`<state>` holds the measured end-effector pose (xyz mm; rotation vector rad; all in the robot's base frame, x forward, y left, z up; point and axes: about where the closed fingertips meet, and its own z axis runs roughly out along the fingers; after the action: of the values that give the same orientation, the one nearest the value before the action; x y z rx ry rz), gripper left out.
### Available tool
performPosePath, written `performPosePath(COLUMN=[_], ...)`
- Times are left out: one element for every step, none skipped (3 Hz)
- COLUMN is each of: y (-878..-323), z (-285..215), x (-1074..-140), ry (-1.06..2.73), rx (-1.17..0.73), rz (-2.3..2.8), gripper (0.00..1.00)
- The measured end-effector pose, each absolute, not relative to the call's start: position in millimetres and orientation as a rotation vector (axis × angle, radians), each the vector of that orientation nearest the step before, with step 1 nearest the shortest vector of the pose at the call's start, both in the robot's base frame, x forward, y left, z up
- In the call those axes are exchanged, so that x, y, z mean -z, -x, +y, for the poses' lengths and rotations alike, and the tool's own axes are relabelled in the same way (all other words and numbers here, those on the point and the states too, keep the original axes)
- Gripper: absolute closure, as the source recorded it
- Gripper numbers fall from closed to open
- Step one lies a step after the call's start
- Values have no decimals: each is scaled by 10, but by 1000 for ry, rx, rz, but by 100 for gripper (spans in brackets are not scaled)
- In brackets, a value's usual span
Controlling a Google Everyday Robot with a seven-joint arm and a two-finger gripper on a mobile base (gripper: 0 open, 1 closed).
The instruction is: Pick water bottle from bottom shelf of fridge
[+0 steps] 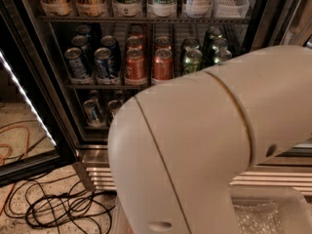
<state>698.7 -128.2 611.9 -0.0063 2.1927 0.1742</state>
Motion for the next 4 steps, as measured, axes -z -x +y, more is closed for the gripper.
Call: performPosePath(y=[-7040, -7091, -7127, -7147], z=[-1166, -1143, -1197, -1296], x=[-6206, -6272, -6284, -6247], ry=[25, 27, 20, 3], rx=[-218, -227, -206, -179], rz=[2162, 2132, 2115, 2117], gripper=[20, 20, 20, 22])
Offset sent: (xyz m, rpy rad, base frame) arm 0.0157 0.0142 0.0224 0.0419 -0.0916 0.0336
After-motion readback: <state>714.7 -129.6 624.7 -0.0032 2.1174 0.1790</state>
